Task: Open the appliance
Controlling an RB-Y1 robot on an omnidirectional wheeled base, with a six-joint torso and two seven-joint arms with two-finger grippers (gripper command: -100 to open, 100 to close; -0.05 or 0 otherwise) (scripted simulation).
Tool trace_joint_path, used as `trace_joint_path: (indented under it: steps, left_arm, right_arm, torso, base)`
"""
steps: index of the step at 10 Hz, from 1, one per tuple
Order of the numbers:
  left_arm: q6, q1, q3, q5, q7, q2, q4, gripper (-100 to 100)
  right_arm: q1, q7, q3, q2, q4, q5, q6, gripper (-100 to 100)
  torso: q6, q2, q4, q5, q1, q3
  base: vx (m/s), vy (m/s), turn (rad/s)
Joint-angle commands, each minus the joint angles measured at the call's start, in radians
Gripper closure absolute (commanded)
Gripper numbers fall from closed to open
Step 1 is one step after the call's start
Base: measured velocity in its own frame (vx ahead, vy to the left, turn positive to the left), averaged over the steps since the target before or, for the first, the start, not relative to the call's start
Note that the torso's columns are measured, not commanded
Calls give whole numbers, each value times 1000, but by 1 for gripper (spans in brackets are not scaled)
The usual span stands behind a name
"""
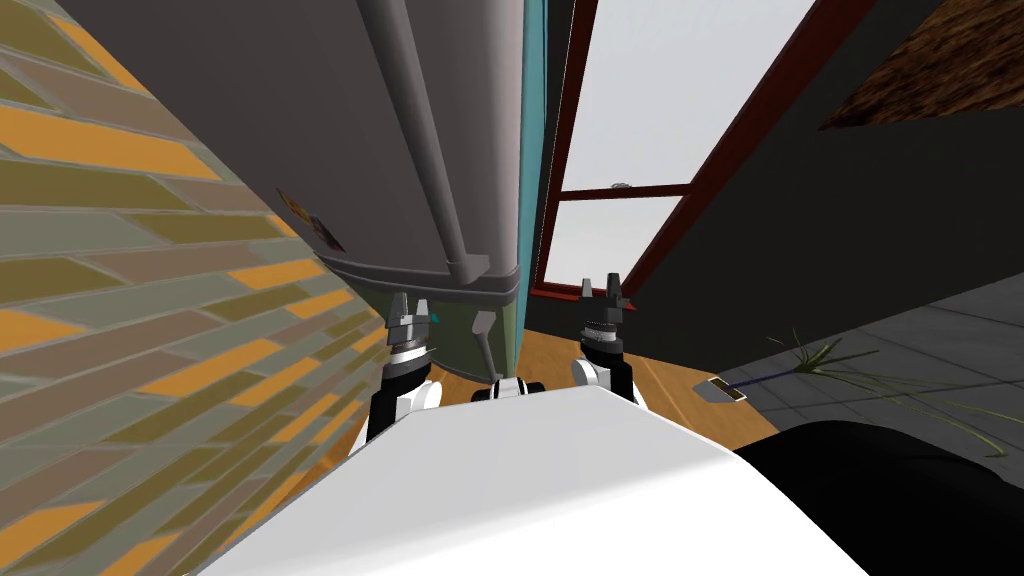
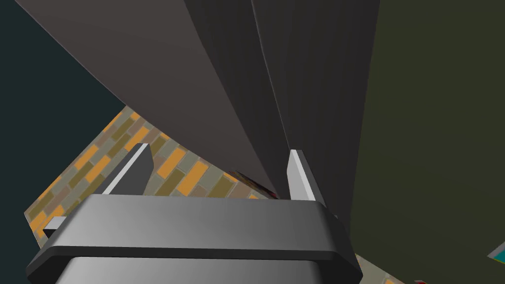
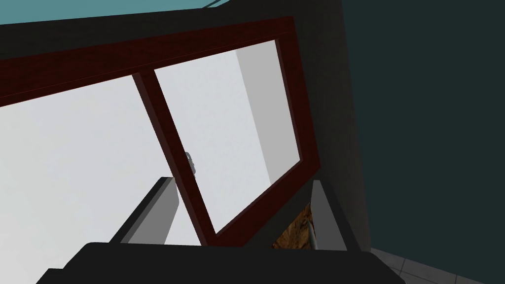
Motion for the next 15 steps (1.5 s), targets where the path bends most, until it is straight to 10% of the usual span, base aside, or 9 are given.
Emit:
trace_joint_path:
  steps: [1,15]
  left_arm:
    - [32,11,10,-5,-3,59,-14,-100]
    - [316,110,96,-48,-31,215,-125,-100]
  right_arm:
    - [0,0,0,0,0,0,0,0]
    - [1,0,0,0,0,0,0,0]
  torso:
    - [0,28,29,1,1,-76]
    - [0,59,43,1,-3,-102]
  base:
    - [-25,-41,-9]
    - [-20,-63,-14]
